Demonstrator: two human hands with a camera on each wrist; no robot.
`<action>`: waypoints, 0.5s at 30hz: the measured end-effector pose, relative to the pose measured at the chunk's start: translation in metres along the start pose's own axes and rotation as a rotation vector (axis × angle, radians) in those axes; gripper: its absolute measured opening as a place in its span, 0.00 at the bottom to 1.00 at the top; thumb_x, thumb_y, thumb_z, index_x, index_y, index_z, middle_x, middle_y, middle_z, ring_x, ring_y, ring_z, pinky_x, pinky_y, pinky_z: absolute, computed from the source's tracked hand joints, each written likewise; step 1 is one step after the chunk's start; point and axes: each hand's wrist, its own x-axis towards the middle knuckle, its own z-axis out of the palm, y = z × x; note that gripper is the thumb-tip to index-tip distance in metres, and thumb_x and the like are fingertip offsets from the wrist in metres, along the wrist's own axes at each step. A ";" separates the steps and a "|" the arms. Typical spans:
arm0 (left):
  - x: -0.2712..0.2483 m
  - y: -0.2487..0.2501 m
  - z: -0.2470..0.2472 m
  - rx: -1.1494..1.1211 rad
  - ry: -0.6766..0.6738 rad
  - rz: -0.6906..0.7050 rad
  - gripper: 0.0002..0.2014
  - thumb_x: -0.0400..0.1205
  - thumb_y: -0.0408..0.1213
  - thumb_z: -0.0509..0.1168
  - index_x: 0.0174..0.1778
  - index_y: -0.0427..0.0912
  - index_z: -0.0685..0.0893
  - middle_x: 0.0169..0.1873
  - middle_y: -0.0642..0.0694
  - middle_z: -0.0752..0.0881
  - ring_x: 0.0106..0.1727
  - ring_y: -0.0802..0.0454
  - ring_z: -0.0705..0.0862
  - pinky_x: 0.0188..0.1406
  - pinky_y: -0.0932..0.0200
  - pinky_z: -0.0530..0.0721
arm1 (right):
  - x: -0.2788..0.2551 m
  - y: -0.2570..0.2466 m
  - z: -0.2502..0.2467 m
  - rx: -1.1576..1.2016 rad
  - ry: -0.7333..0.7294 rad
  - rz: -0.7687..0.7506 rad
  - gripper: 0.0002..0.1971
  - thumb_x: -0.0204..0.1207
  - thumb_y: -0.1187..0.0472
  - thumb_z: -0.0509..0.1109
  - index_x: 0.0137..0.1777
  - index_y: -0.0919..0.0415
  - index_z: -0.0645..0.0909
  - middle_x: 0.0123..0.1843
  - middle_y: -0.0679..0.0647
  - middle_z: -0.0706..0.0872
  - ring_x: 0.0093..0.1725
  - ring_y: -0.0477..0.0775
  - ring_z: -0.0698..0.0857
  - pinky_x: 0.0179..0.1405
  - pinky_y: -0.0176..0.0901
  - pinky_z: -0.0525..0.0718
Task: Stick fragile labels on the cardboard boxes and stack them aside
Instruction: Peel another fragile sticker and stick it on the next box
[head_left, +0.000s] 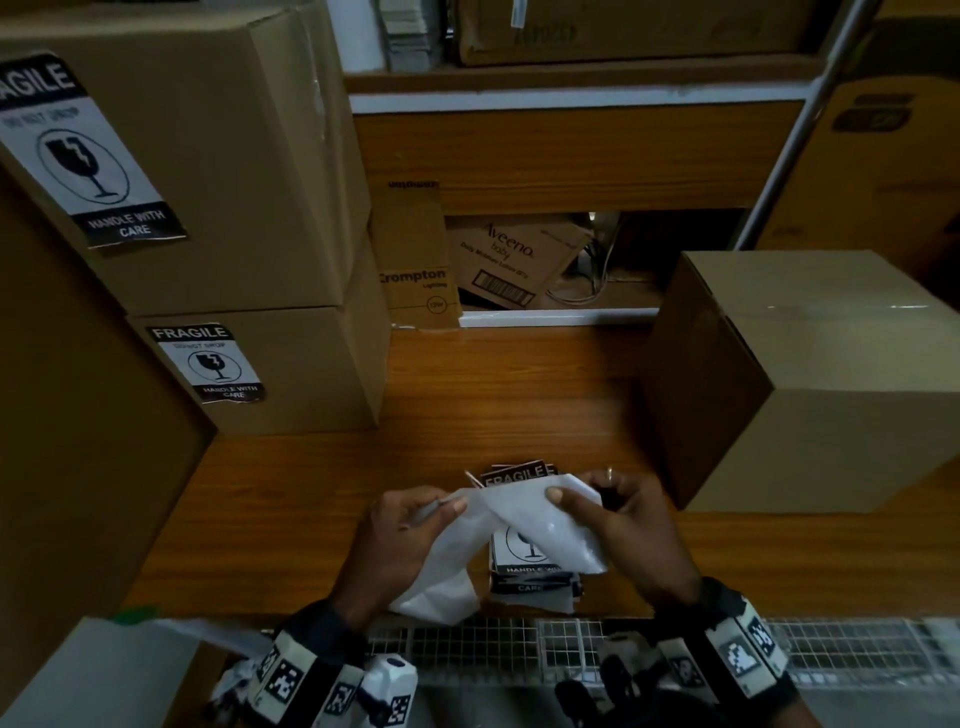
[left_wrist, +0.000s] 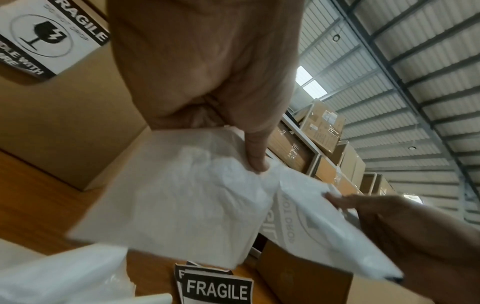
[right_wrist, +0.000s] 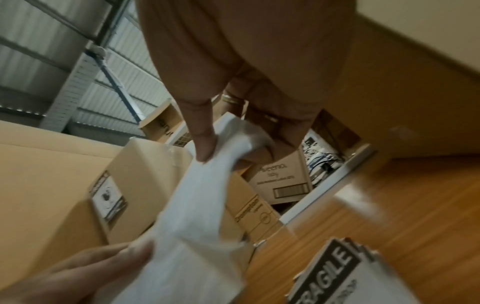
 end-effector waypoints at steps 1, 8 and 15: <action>0.000 0.000 -0.003 -0.012 -0.008 -0.006 0.06 0.85 0.40 0.71 0.47 0.51 0.94 0.43 0.54 0.93 0.46 0.56 0.90 0.43 0.57 0.86 | 0.001 0.002 -0.005 -0.004 0.019 0.014 0.04 0.77 0.62 0.79 0.43 0.61 0.93 0.42 0.61 0.94 0.42 0.66 0.92 0.38 0.60 0.89; 0.003 0.003 -0.019 -0.111 -0.076 -0.090 0.09 0.83 0.44 0.71 0.48 0.46 0.95 0.43 0.44 0.94 0.46 0.40 0.91 0.43 0.45 0.87 | 0.008 0.008 -0.021 0.046 0.066 0.003 0.10 0.75 0.65 0.80 0.39 0.74 0.90 0.41 0.64 0.94 0.43 0.68 0.92 0.43 0.55 0.88; 0.004 0.005 -0.014 -0.205 -0.019 -0.156 0.10 0.82 0.39 0.72 0.42 0.39 0.95 0.38 0.40 0.93 0.41 0.43 0.91 0.42 0.51 0.86 | 0.021 0.016 -0.024 0.169 0.088 0.032 0.19 0.71 0.65 0.83 0.37 0.85 0.82 0.36 0.78 0.86 0.36 0.61 0.84 0.39 0.51 0.80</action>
